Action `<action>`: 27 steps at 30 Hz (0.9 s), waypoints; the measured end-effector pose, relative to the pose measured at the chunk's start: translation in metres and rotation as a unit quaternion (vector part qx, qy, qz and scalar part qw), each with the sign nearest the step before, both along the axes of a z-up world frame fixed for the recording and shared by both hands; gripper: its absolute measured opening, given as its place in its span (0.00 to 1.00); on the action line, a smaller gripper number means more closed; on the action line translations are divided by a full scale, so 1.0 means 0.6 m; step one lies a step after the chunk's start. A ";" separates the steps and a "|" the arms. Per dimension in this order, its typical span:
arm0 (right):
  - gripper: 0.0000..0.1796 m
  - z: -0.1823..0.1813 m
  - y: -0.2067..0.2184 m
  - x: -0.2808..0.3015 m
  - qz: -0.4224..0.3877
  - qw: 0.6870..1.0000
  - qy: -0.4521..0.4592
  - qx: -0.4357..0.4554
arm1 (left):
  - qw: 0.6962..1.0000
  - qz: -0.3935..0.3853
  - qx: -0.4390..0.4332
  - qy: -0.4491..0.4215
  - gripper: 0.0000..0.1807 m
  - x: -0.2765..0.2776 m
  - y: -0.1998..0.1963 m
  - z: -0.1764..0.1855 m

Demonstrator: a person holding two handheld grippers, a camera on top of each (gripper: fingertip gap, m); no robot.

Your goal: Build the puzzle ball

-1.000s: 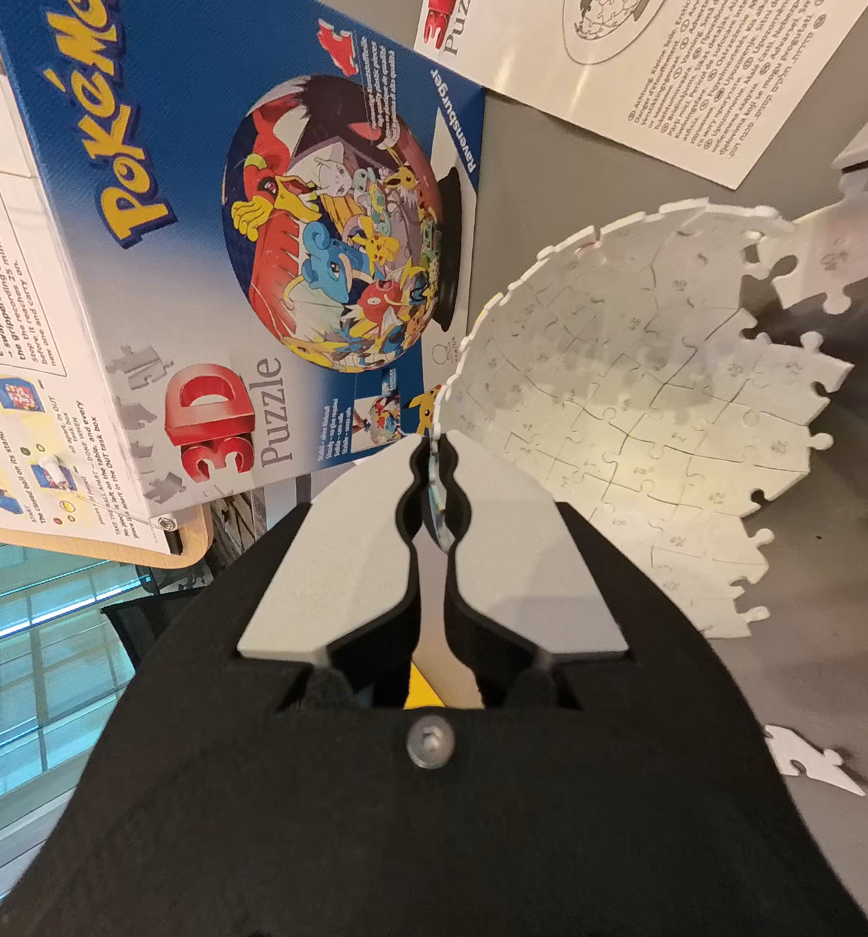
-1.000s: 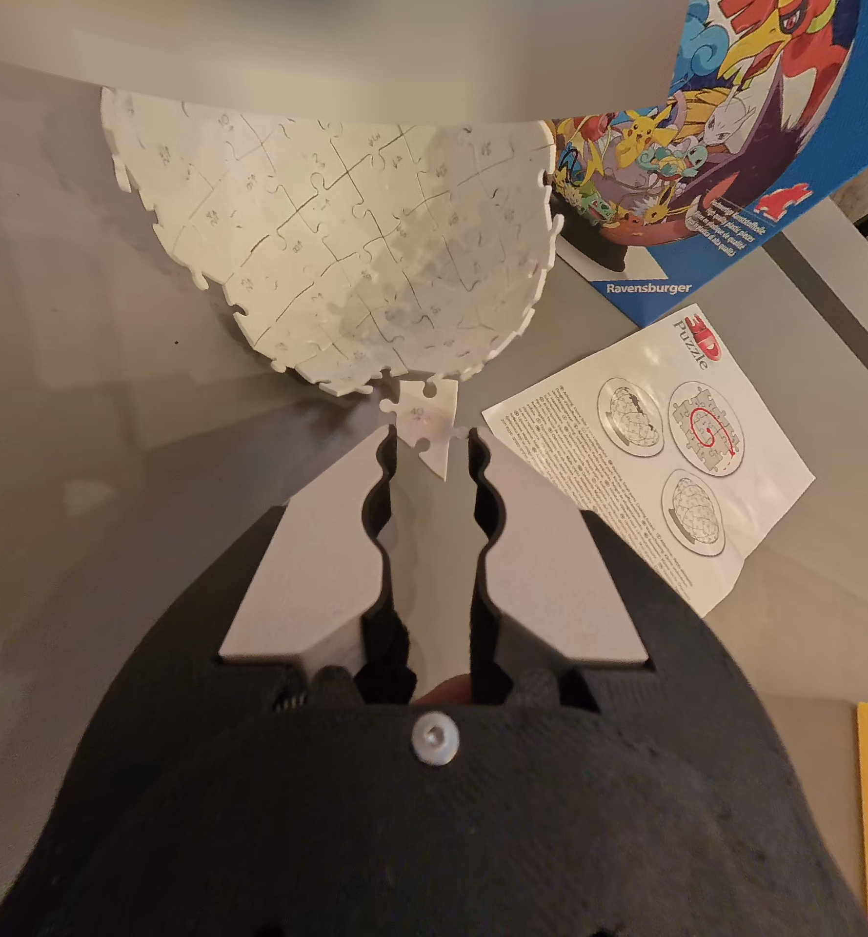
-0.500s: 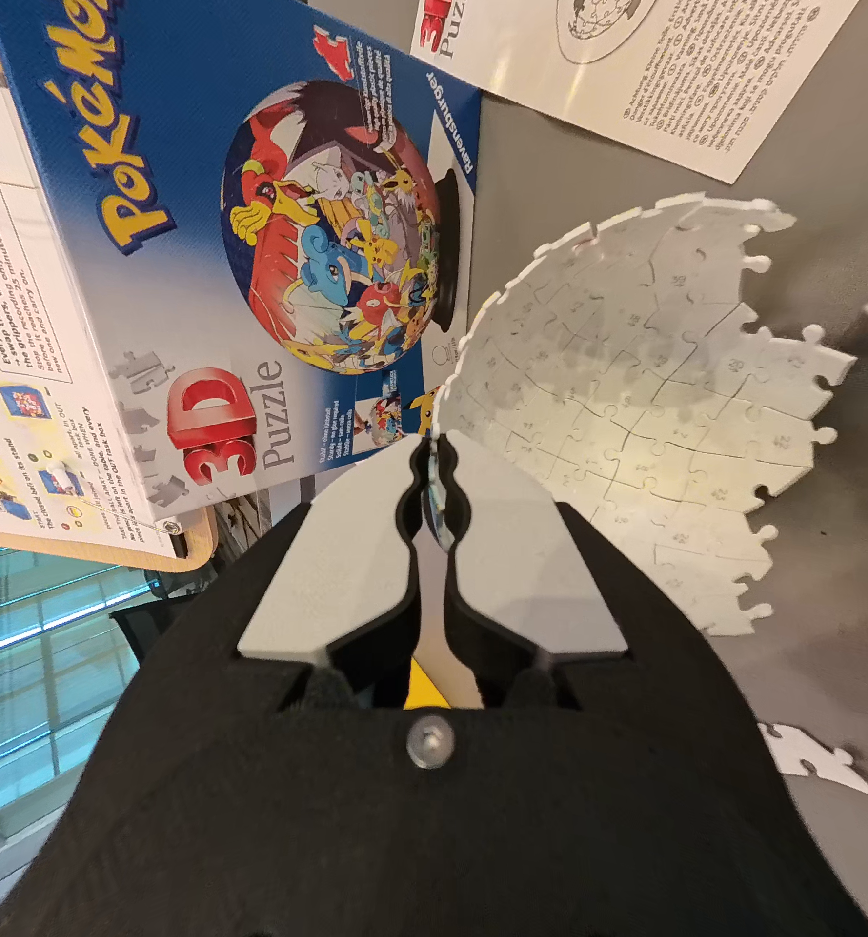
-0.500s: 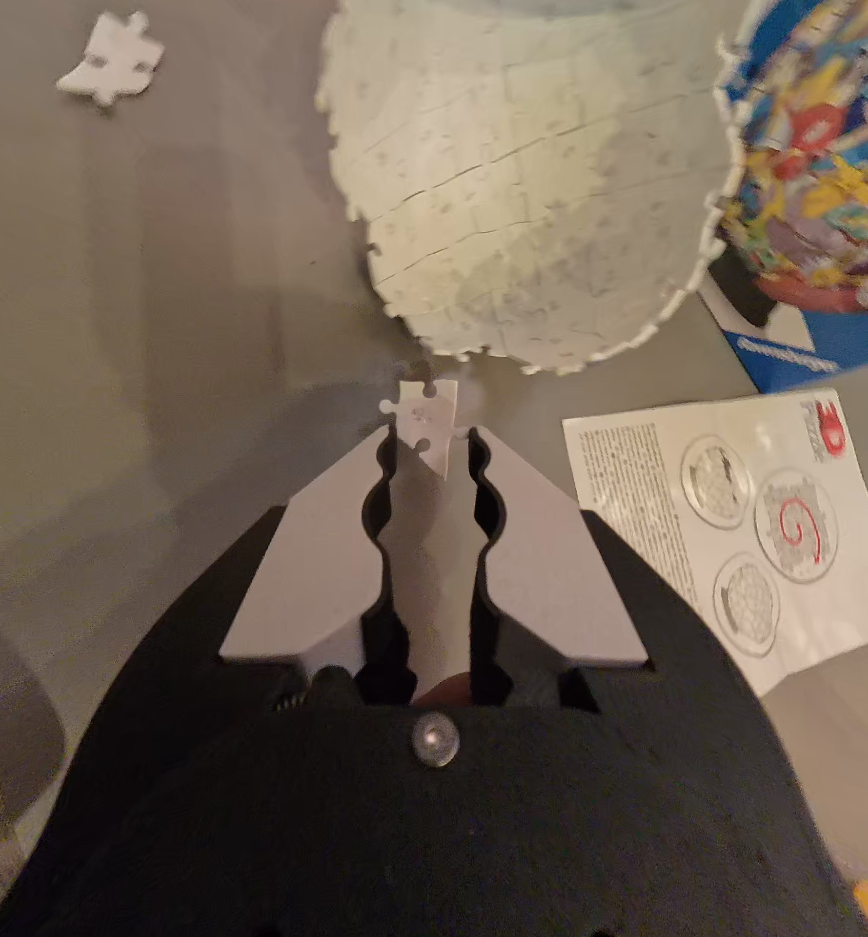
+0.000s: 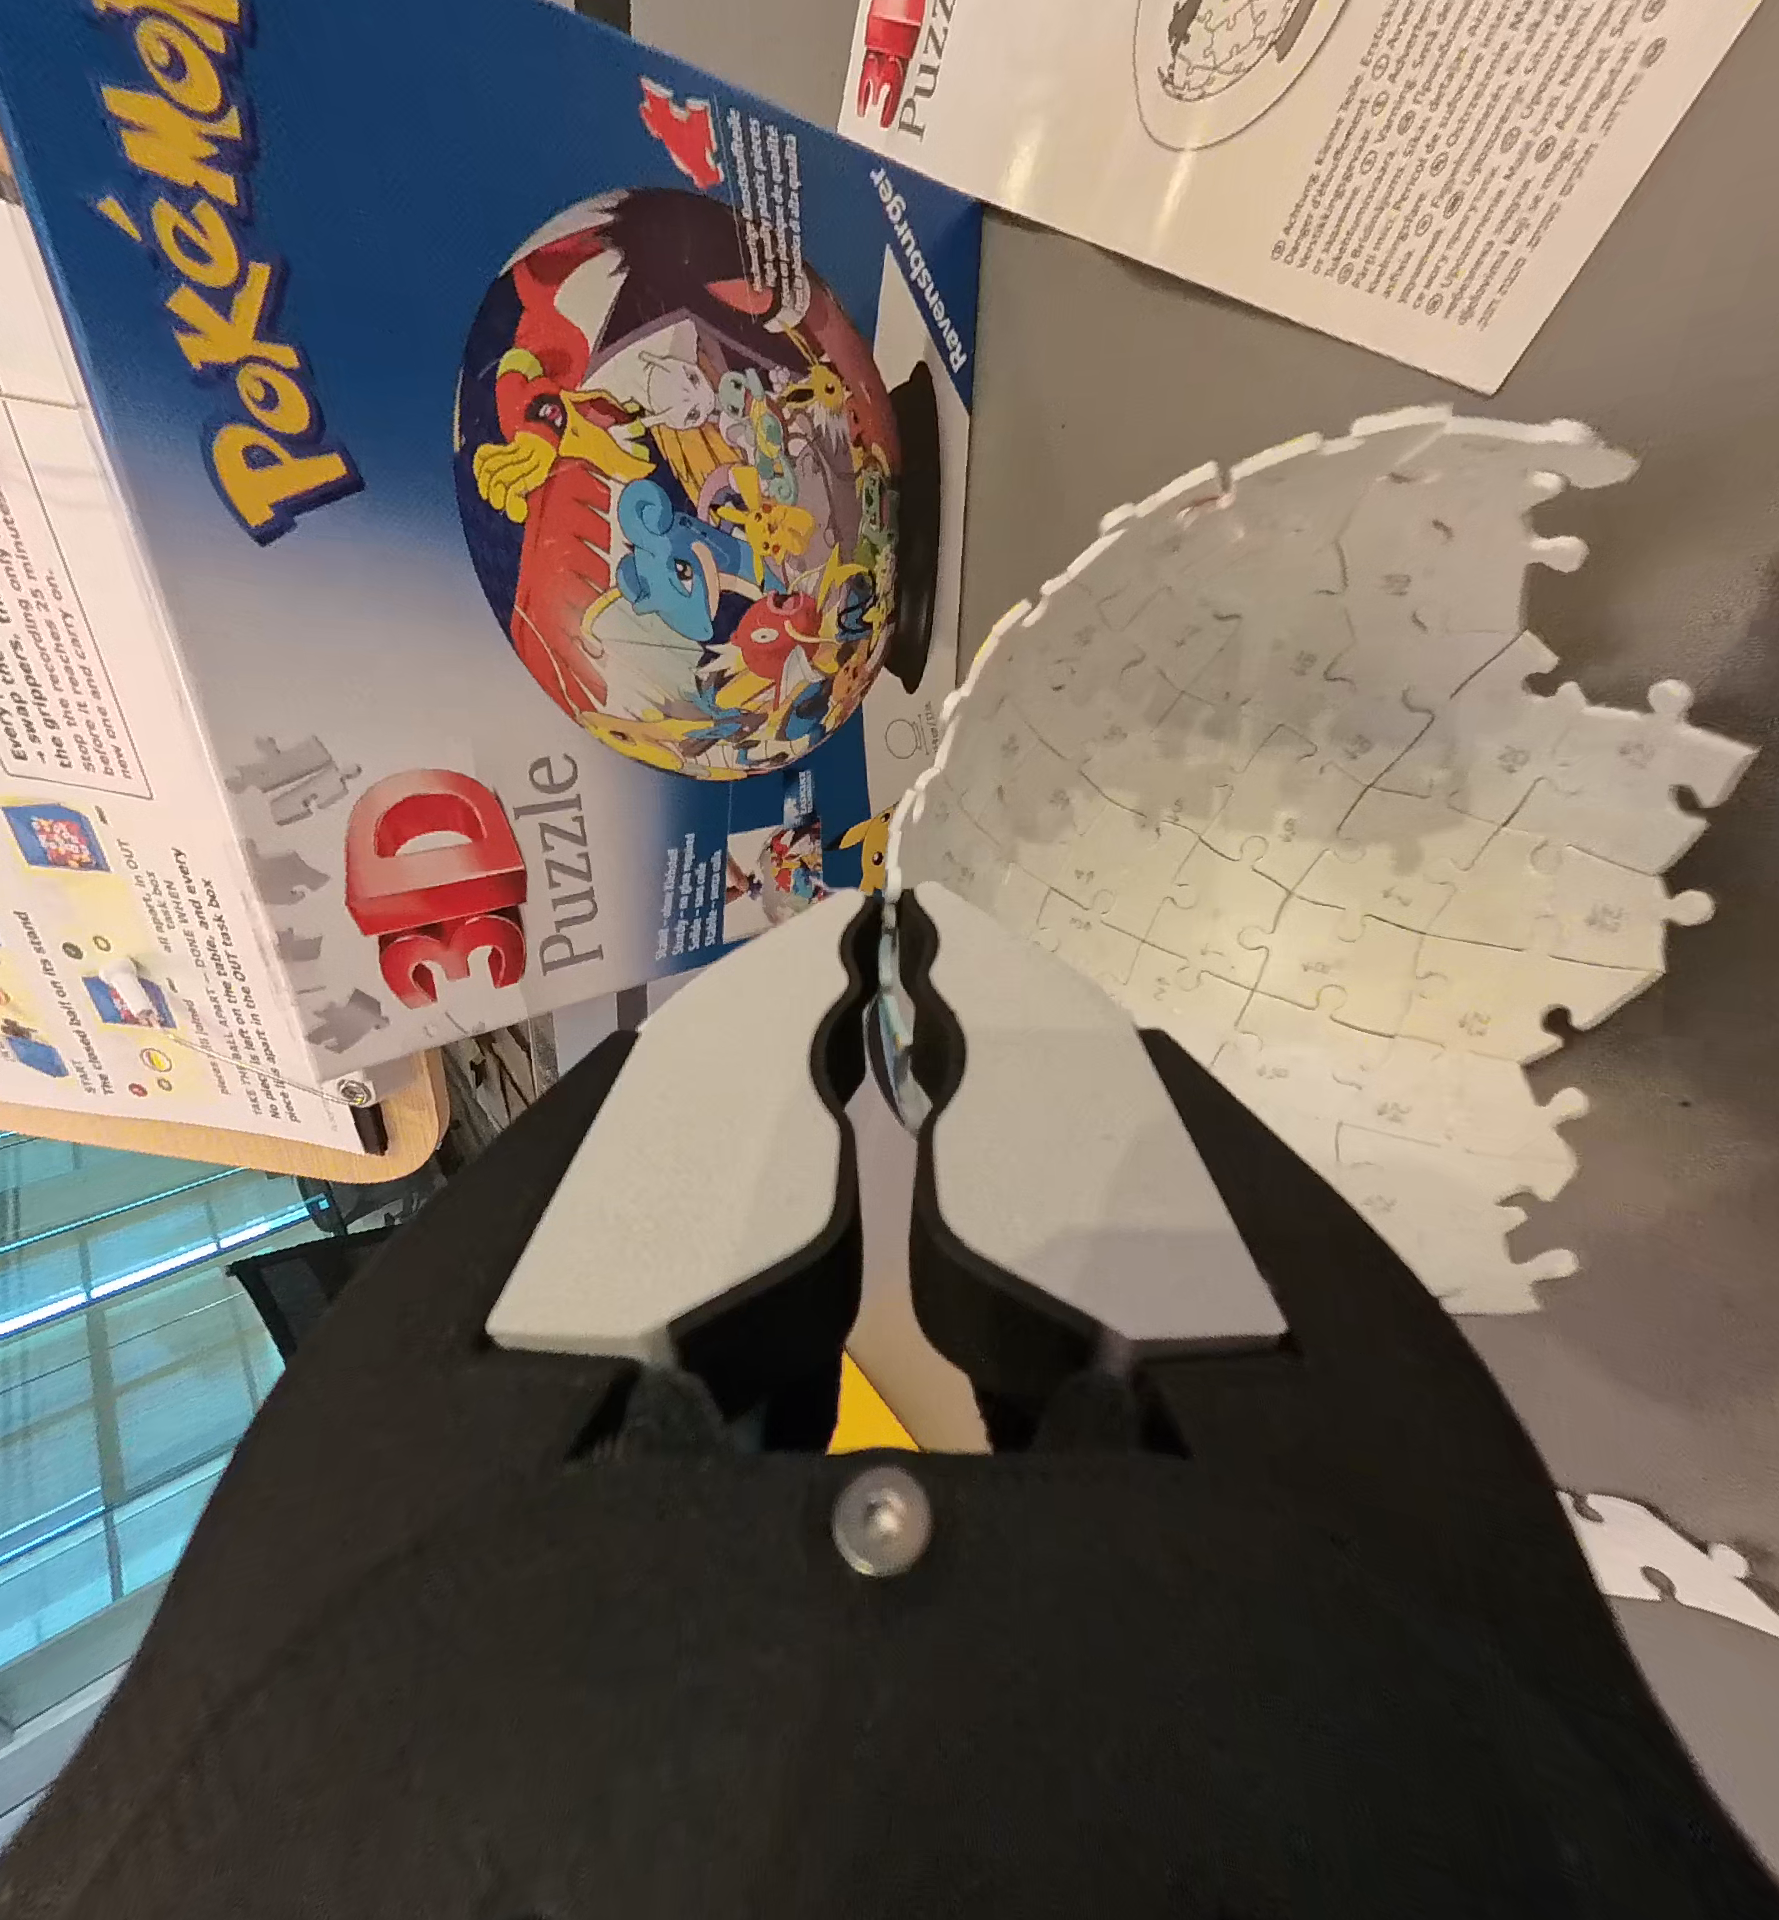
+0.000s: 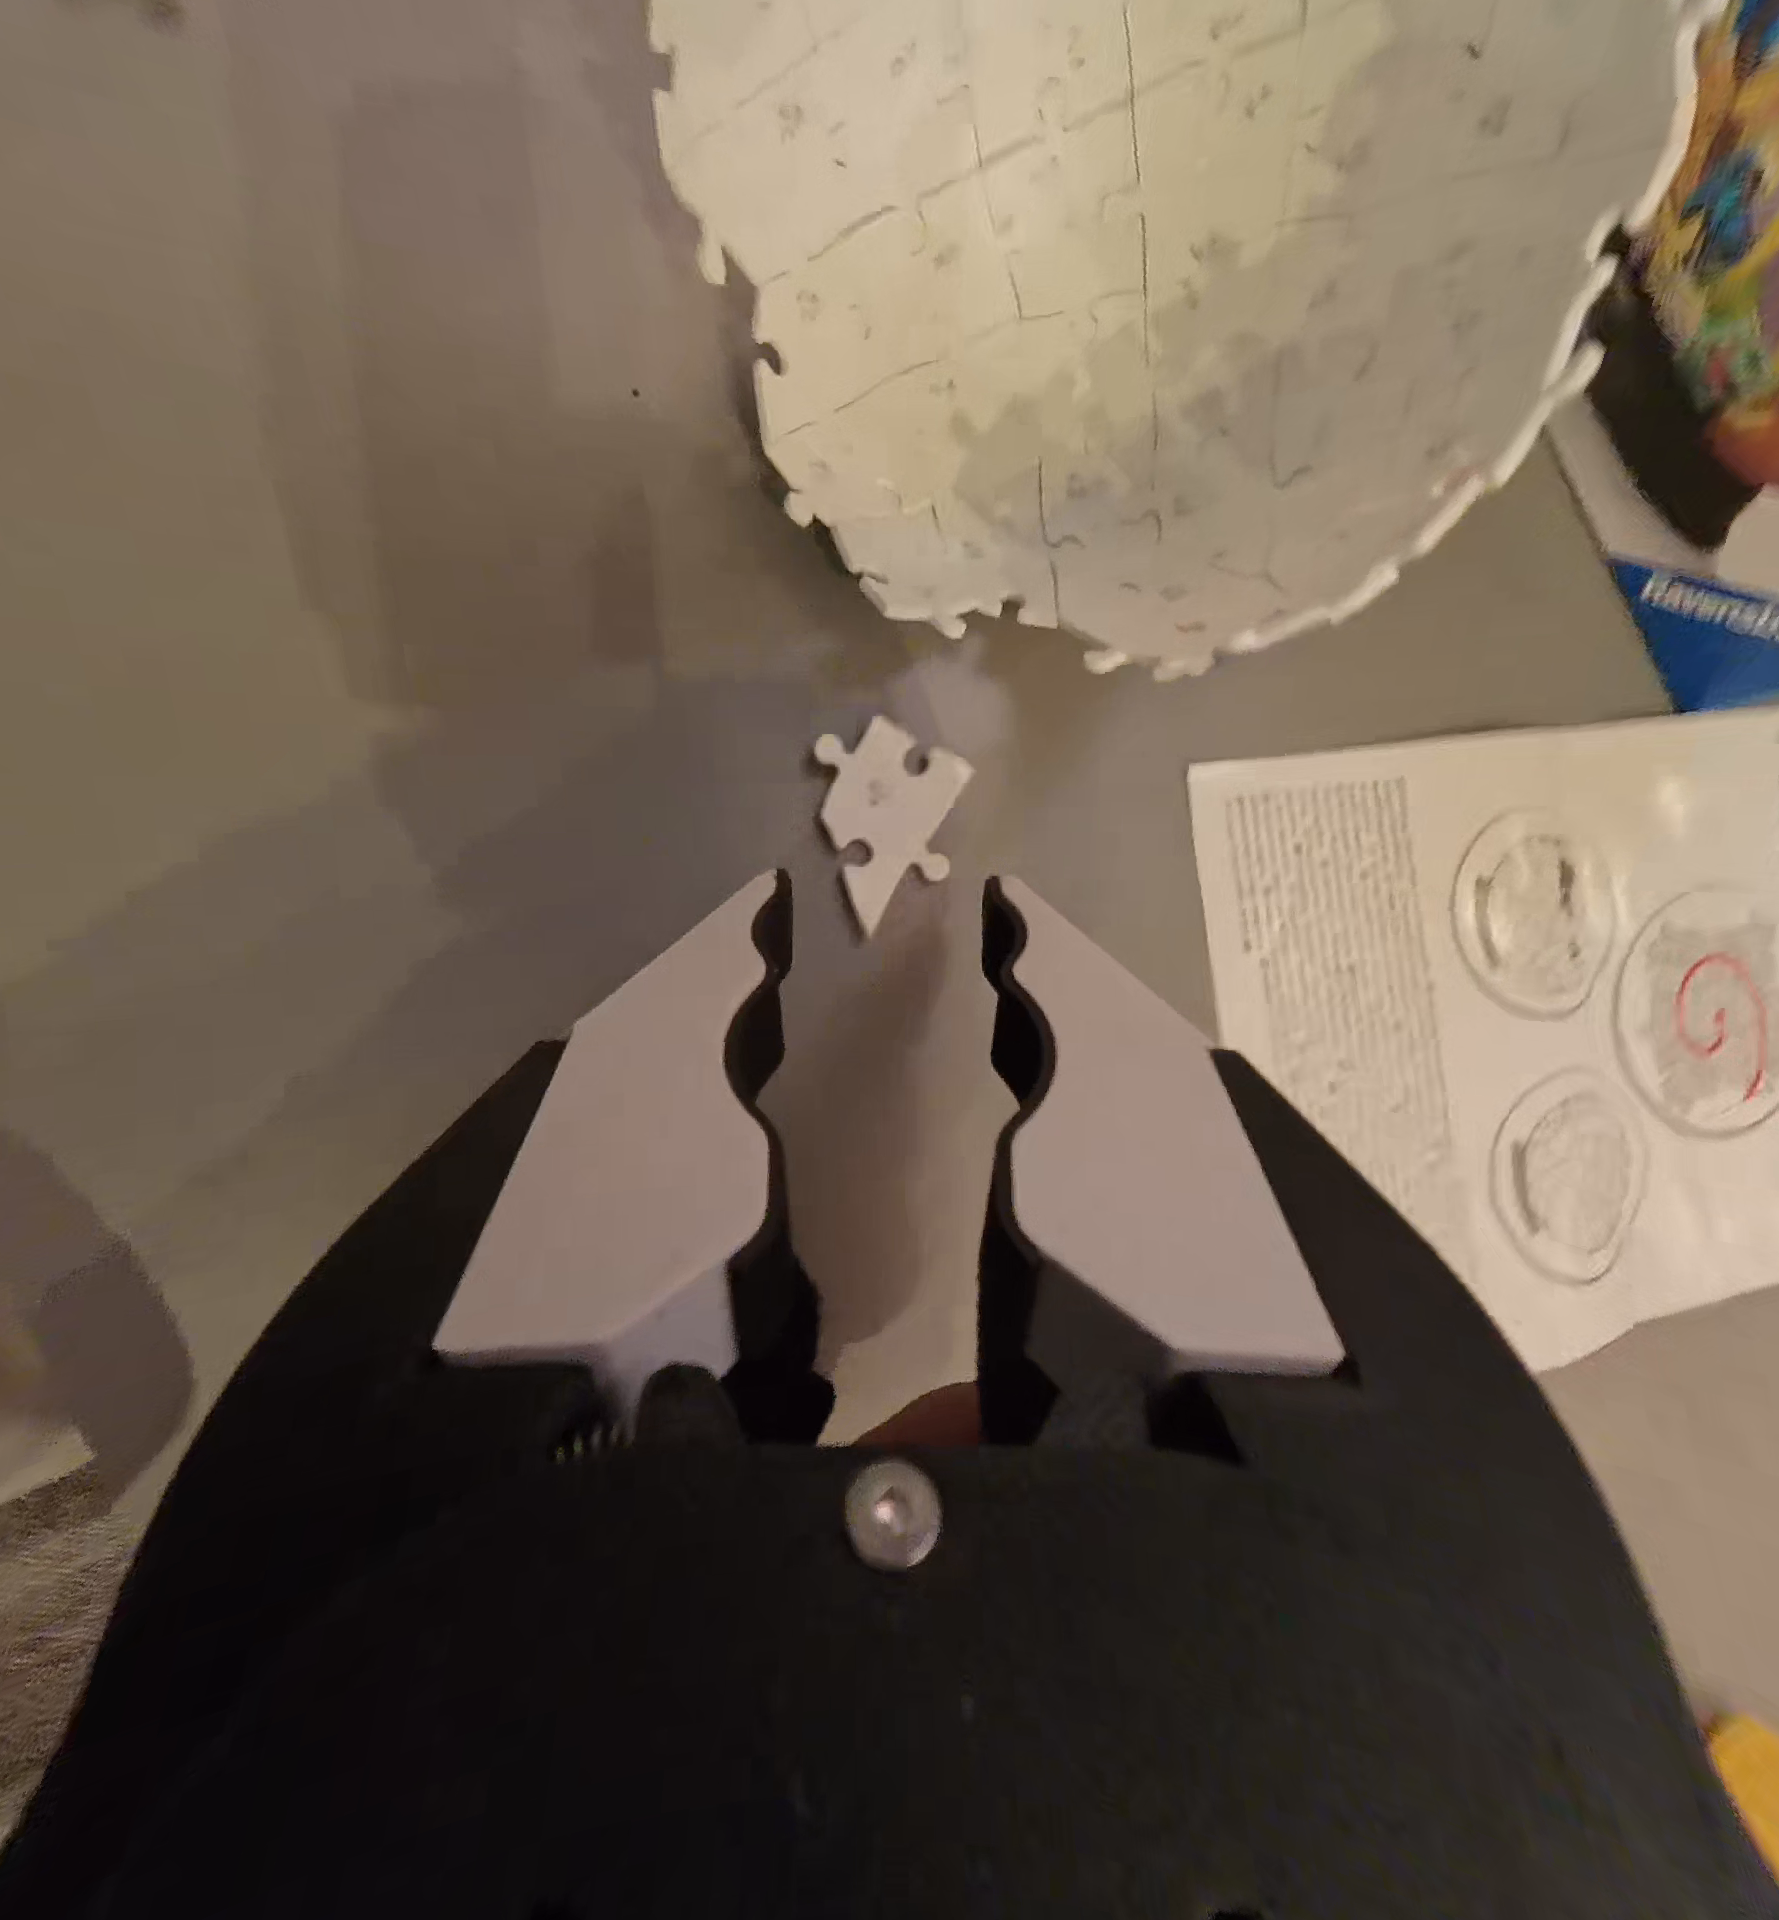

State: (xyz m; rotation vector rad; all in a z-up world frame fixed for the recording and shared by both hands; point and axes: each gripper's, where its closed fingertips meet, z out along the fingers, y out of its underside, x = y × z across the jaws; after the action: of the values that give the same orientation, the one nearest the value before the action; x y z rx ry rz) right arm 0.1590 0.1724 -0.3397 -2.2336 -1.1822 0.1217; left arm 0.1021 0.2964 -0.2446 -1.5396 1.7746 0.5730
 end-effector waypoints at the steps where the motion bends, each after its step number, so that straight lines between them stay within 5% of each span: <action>1: 0.19 -0.002 -0.008 -0.006 -0.009 1.000 0.011 -0.009 | 1.000 -0.001 0.000 -0.001 0.02 0.002 -0.001 0.000; 17: 0.15 -0.011 0.023 0.006 0.011 1.000 0.015 -0.017 | 1.000 0.001 -0.003 -0.003 0.02 0.000 0.002 -0.002; 27: 0.21 -0.013 0.005 -0.010 -0.123 0.989 0.084 -0.020 | 1.000 0.003 -0.005 -0.005 0.02 -0.003 0.004 -0.003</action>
State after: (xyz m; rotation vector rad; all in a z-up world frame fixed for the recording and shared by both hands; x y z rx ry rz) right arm 0.1532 0.1755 -0.3477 -2.3321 -0.8153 0.2312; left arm 0.1003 0.2985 -0.2463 -1.5521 1.7682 0.5584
